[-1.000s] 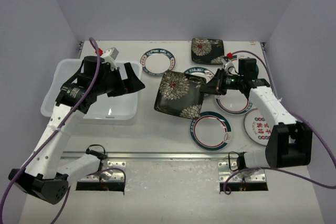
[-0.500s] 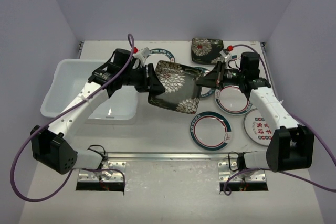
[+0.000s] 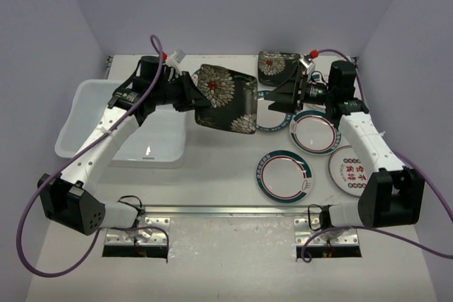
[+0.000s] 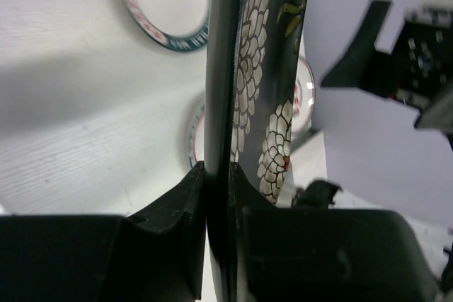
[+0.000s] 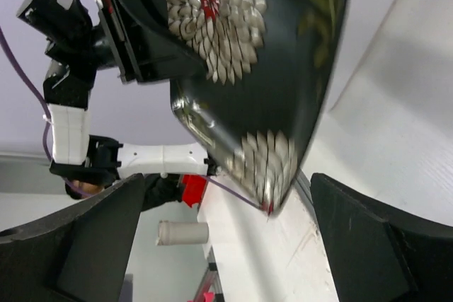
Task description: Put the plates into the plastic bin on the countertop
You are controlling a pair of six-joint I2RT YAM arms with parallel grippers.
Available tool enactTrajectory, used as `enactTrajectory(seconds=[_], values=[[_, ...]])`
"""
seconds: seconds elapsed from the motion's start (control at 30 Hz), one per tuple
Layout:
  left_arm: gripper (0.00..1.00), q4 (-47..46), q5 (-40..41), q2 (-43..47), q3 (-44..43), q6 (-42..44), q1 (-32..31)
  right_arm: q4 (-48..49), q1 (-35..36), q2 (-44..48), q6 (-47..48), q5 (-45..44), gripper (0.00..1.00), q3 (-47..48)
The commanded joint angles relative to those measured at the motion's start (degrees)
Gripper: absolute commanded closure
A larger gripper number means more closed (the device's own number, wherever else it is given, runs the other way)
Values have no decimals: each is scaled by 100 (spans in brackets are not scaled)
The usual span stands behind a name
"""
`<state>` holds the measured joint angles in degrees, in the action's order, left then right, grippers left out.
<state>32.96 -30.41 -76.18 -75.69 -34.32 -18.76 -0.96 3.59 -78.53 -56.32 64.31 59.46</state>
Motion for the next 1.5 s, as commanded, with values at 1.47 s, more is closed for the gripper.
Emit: enactTrajectory(seconds=[1.47], values=[[100, 547, 4946, 1019, 1608, -4859, 2145, -3165, -101, 48, 2187, -1302, 1, 1500]])
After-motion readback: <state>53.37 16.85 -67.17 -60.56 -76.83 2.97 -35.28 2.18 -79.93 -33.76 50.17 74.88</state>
